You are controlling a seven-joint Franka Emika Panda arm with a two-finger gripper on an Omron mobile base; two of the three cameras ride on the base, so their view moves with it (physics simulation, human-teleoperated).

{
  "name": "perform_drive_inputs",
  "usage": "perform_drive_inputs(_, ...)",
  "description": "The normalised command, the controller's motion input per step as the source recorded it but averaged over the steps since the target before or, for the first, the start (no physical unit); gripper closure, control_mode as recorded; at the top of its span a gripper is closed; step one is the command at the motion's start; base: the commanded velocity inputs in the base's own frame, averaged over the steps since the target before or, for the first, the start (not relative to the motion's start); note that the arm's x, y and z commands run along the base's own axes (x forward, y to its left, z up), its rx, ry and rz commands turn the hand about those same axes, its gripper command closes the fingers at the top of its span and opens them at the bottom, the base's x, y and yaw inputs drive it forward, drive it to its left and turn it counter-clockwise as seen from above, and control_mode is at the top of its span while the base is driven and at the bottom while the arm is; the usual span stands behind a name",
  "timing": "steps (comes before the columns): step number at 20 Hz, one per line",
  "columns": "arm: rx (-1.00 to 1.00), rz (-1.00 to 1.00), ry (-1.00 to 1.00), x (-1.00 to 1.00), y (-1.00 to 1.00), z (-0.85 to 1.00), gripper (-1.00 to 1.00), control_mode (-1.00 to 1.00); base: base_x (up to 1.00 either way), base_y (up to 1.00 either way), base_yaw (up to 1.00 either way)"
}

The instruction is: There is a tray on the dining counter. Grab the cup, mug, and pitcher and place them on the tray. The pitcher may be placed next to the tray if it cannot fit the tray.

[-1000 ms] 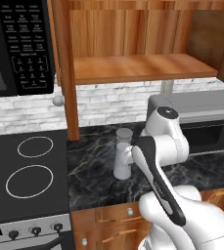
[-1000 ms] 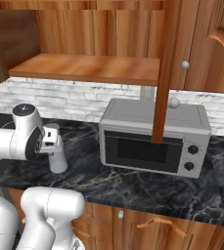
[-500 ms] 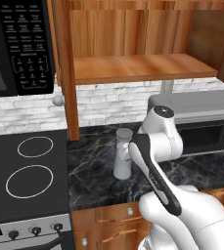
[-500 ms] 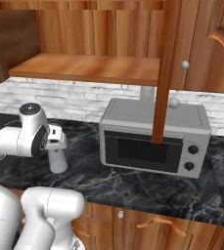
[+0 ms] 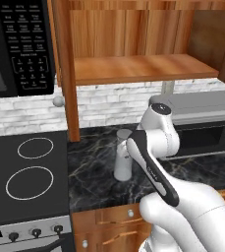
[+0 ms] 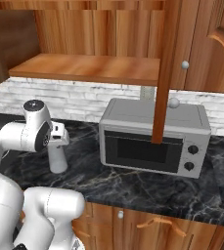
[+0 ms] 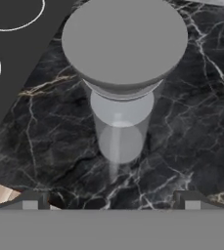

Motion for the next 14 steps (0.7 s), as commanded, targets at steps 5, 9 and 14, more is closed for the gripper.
perform_drive_inputs(5, 0.00, 0.00, -0.01, 0.11, 0.00, -0.04, -1.00, -1.00, 0.00, 0.00, 0.00)
perform_drive_inputs(9, 0.00, 0.00, -0.01, 0.09, 0.00, -0.11, -1.00, -1.00, 0.00, 0.00, 0.00)
perform_drive_inputs(14, 0.00, 0.00, 0.00, 0.03, 0.00, -0.14, -1.00, -1.00, 0.00, 0.00, 0.00)
